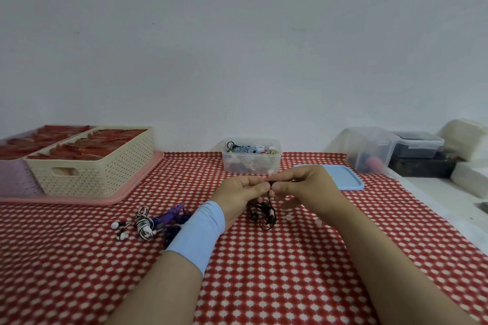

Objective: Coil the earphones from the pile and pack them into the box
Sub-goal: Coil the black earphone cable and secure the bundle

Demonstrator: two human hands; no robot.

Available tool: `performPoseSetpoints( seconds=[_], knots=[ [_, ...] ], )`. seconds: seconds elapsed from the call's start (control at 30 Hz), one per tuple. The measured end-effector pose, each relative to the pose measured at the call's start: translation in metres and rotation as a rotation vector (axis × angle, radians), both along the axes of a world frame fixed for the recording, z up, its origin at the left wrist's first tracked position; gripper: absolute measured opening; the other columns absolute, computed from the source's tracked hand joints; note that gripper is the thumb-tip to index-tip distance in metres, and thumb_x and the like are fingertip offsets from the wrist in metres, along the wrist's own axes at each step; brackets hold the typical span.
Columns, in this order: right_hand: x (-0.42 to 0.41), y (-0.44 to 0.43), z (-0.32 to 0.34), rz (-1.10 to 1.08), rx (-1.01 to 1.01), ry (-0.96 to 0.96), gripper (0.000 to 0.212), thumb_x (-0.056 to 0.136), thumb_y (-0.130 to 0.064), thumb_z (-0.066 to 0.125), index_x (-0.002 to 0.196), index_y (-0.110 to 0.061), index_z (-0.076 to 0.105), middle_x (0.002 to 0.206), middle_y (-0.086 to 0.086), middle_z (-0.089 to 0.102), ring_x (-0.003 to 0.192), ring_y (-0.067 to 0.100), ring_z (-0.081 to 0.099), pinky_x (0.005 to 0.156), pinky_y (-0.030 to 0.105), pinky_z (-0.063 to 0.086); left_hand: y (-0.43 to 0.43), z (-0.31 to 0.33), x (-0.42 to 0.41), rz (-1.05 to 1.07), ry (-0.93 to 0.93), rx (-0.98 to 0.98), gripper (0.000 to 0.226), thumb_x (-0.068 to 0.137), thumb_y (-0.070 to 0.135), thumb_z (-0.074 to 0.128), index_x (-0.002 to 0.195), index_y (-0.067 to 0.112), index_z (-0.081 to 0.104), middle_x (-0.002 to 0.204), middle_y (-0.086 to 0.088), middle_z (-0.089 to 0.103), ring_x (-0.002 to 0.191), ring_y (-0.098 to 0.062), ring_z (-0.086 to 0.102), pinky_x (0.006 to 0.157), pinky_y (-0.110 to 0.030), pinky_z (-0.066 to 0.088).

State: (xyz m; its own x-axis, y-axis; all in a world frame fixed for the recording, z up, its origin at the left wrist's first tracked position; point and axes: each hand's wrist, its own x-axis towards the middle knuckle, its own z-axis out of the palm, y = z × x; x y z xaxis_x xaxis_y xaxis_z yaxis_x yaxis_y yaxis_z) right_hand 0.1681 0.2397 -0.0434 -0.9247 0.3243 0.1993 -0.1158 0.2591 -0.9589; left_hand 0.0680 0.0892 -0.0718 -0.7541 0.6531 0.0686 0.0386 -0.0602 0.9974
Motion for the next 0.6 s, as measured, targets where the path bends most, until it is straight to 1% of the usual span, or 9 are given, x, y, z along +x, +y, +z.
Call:
performPoseSetpoints(
  seconds=[0.1,0.17,0.27,0.3,0.33,0.4,0.47,0.53,0.6],
  knots=[
    [-0.0002,-0.0001,-0.0003,-0.01,-0.022,0.006,0.015,0.081,0.0,0.079,0.09,-0.012,0.079,0.077,0.012,0.077,0.066,0.018,0.072,0.061,0.031,0.061,0.0004,-0.0024,-0.0023,0.032,0.003,0.004,0.012,0.088,0.014,0.071,0.099,0.015,0.076,0.095,-0.007,0.076,0.09,-0.021,0.065,0.1,-0.042,0.051],
    [-0.002,0.0003,-0.0014,-0.032,-0.002,0.013,0.012,0.08,-0.003,0.08,0.09,-0.011,0.081,0.081,0.011,0.078,0.07,0.017,0.073,0.066,0.031,0.061,0.002,-0.0031,-0.0023,0.047,-0.005,0.012,0.012,0.088,0.016,0.072,0.098,0.016,0.077,0.098,-0.007,0.076,0.09,-0.02,0.065,0.102,-0.042,0.051],
    [-0.0038,0.0002,-0.0032,-0.059,0.027,0.007,0.011,0.081,-0.006,0.081,0.09,-0.013,0.082,0.082,0.008,0.078,0.072,0.014,0.071,0.076,0.038,0.062,0.0047,-0.0042,-0.0015,0.044,0.015,0.008,0.015,0.089,0.017,0.07,0.102,0.018,0.076,0.102,-0.004,0.076,0.1,-0.019,0.069,0.104,-0.041,0.049],
    [-0.004,0.0,-0.003,-0.056,0.02,0.001,0.012,0.081,-0.006,0.08,0.09,-0.014,0.082,0.082,0.008,0.078,0.07,0.015,0.071,0.076,0.041,0.062,0.0047,-0.004,-0.0011,0.04,0.02,0.01,0.016,0.089,0.018,0.07,0.103,0.019,0.077,0.1,-0.004,0.076,0.099,-0.019,0.069,0.104,-0.04,0.049],
    [-0.0033,-0.0001,-0.0021,-0.046,0.013,-0.006,0.013,0.081,-0.006,0.08,0.09,-0.015,0.082,0.082,0.009,0.078,0.069,0.017,0.071,0.076,0.043,0.062,0.0044,-0.004,-0.0009,0.048,0.02,0.013,0.015,0.089,0.018,0.07,0.102,0.021,0.077,0.096,-0.004,0.076,0.093,-0.019,0.069,0.103,-0.041,0.05],
    [-0.0023,0.0001,0.0001,-0.026,0.021,-0.015,0.015,0.081,-0.005,0.08,0.09,-0.016,0.081,0.081,0.01,0.078,0.069,0.019,0.072,0.075,0.042,0.063,0.0036,-0.0031,-0.0008,0.082,0.02,0.004,0.011,0.089,0.021,0.071,0.096,0.023,0.079,0.086,-0.008,0.071,0.083,-0.019,0.066,0.101,-0.04,0.051],
    [-0.0015,0.0001,0.0014,-0.028,0.054,-0.014,0.017,0.082,-0.004,0.079,0.091,-0.018,0.08,0.08,0.009,0.078,0.069,0.019,0.072,0.075,0.04,0.064,0.0035,-0.0029,-0.0014,0.09,0.024,-0.012,0.008,0.088,0.023,0.072,0.092,0.023,0.079,0.084,-0.011,0.071,0.082,-0.02,0.067,0.1,-0.037,0.05],
    [-0.0006,-0.0004,0.0019,-0.035,0.118,0.005,0.024,0.083,-0.001,0.078,0.091,-0.024,0.078,0.076,0.005,0.077,0.069,0.02,0.073,0.072,0.039,0.064,0.0031,-0.0032,-0.0015,0.075,0.019,-0.032,0.009,0.088,0.025,0.072,0.092,0.022,0.079,0.08,-0.008,0.068,0.079,-0.014,0.065,0.1,-0.035,0.049],
    [-0.0007,-0.0004,0.0016,-0.026,0.172,0.036,0.029,0.083,0.001,0.077,0.09,-0.027,0.077,0.076,0.001,0.077,0.068,0.019,0.073,0.067,0.035,0.064,0.0023,-0.0037,-0.0027,0.049,0.001,-0.049,0.013,0.087,0.029,0.073,0.094,0.022,0.08,0.08,-0.005,0.068,0.08,-0.013,0.064,0.101,-0.036,0.048]
  ],
)
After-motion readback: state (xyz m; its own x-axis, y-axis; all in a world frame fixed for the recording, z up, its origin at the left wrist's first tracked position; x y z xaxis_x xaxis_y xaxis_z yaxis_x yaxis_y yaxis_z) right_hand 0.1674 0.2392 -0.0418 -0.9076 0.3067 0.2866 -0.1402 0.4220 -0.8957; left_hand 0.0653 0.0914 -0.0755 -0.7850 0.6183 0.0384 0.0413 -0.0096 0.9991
